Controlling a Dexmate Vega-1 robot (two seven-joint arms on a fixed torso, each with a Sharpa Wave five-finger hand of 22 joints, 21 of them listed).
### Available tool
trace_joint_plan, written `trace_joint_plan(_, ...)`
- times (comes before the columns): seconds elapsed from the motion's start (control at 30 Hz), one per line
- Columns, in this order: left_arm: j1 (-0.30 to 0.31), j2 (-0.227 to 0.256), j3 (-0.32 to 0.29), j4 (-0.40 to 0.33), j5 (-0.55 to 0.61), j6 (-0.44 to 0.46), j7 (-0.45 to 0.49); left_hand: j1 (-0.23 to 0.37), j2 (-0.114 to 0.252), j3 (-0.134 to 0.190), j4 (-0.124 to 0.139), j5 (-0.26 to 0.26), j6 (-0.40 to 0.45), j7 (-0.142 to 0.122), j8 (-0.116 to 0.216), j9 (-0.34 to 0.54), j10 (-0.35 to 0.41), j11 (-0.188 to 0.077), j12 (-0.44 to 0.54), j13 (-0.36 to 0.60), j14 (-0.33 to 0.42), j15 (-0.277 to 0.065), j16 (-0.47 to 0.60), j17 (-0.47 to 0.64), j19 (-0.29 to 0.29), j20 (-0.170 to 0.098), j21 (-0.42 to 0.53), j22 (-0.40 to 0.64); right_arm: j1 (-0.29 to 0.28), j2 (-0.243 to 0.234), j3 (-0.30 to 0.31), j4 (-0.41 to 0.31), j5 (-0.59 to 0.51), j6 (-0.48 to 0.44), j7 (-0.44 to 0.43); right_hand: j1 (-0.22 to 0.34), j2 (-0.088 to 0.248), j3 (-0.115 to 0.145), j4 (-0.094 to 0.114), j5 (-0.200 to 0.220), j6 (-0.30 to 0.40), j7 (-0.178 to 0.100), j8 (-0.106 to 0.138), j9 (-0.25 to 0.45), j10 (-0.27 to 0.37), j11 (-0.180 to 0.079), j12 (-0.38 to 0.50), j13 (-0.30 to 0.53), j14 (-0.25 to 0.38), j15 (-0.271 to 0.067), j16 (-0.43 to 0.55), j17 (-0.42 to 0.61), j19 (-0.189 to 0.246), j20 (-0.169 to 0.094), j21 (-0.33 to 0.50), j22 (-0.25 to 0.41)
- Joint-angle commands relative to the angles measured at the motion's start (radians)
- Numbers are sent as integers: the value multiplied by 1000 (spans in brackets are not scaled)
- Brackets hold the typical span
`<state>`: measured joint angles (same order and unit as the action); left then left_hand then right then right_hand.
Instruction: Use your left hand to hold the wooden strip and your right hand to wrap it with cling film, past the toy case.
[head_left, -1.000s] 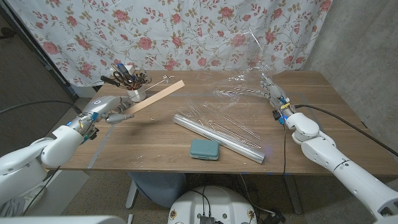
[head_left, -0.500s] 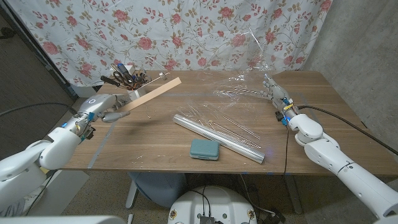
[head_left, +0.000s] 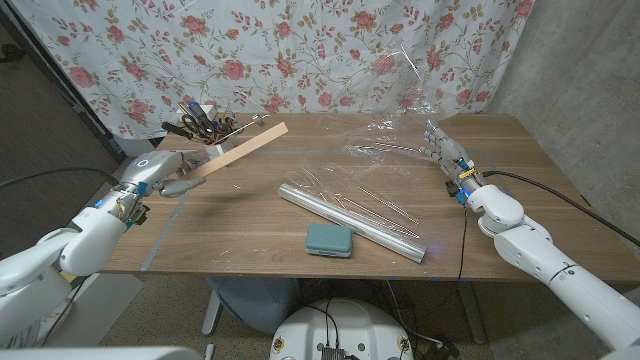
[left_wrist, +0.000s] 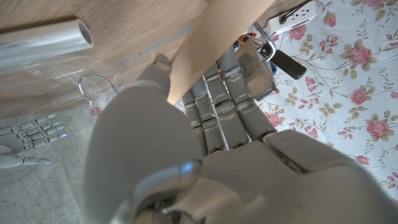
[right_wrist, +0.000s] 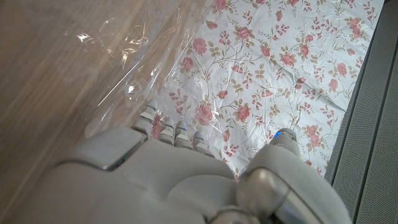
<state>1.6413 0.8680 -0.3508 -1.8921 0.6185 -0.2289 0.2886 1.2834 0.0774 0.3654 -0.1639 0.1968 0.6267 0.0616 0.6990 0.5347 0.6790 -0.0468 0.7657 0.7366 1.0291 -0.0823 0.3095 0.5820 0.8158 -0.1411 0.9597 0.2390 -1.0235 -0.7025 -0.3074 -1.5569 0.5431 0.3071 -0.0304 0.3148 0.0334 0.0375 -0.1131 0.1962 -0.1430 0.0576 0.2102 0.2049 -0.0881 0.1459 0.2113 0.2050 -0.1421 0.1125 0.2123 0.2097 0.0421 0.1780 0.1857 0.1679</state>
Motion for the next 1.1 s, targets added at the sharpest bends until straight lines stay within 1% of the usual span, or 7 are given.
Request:
trace_joint_plan(0.03, 3, -12, -6, 10, 24, -20, 17, 39, 31, 13, 0, 8, 105, -101, 5, 3, 83, -82, 5, 4, 140, -139, -1, 2, -7, 2, 8, 1, -52, -34, 18, -61, -32, 1, -32, 4, 7, 0, -7, 1, -4, 1, -4, -1, 9, 7, 7, 0, 9, 1, 5, -1, 0, -7, 7, 3)
trace_joint_plan(0.3, -3, -15, -2, 20, 23, -29, 27, 37, 29, 16, 1, 9, 104, -103, 7, 6, 88, -82, 6, 0, 146, -139, -2, 5, -8, 1, 17, -7, -90, -44, 29, -90, -45, 8, -50, 7, 6, 0, -9, 1, -6, 1, -5, -1, 8, 8, 7, 0, 8, 2, 4, -2, -2, -4, 5, 3)
trace_joint_plan(0.53, -2, -14, 1, 21, 35, -22, 33, 35, 31, 19, 3, 7, 102, -108, 10, 8, 77, -86, 10, 10, 150, -139, -5, 9, -12, 1, 26, -15, -132, -77, 44, -136, -86, 1, -76, 10, 5, 0, -11, 1, -14, -1, -8, -1, 5, 8, 5, 1, 3, 13, 2, -2, -5, 9, 4, 3)
trace_joint_plan(0.67, -3, -12, 3, 22, 37, -18, 34, 35, 31, 20, 2, 6, 101, -110, 11, 10, 77, -85, 10, 7, 151, -140, -6, 11, -14, 0, 29, -18, -158, -101, 52, -174, -133, -8, -103, 16, 3, 1, -14, 0, 6, 5, 0, -1, 35, -20, 16, 1, 9, 1, 3, -2, -6, 10, 4, 3)
trace_joint_plan(0.87, -7, -6, 7, 19, 37, -11, 27, 35, 30, 21, 1, 4, 99, -106, 12, 11, 79, -82, 12, 4, 150, -140, -10, 13, -17, -1, 36, -24, -201, -136, 66, -232, -190, -34, -135, 21, 3, 2, -16, 1, 8, 13, 1, -1, 43, -19, 17, 2, 18, -9, 6, -2, -1, 8, 5, 3)
trace_joint_plan(1.0, -9, -2, 11, 16, 40, -7, 25, 33, 34, 21, 4, 1, 97, -111, 16, 15, 69, -85, 17, 12, 149, -140, -13, 16, -21, -1, 42, -28, -235, -150, 83, -265, -214, -42, -156, 30, 3, 5, -21, 1, 15, 13, 4, -1, 56, -39, 21, 3, 25, -9, 9, -1, 6, 16, 7, 3)
trace_joint_plan(1.1, -10, 1, 14, 12, 46, -2, 26, 33, 32, 21, 3, 0, 99, -113, 16, 13, 75, -87, 16, 5, 152, -140, -14, 18, -21, -2, 46, -31, -254, -156, 94, -278, -221, -38, -158, 36, 3, 6, -23, 1, 19, 18, 5, -1, 63, -34, 23, 3, 31, -8, 11, -1, 9, 17, 8, 3)
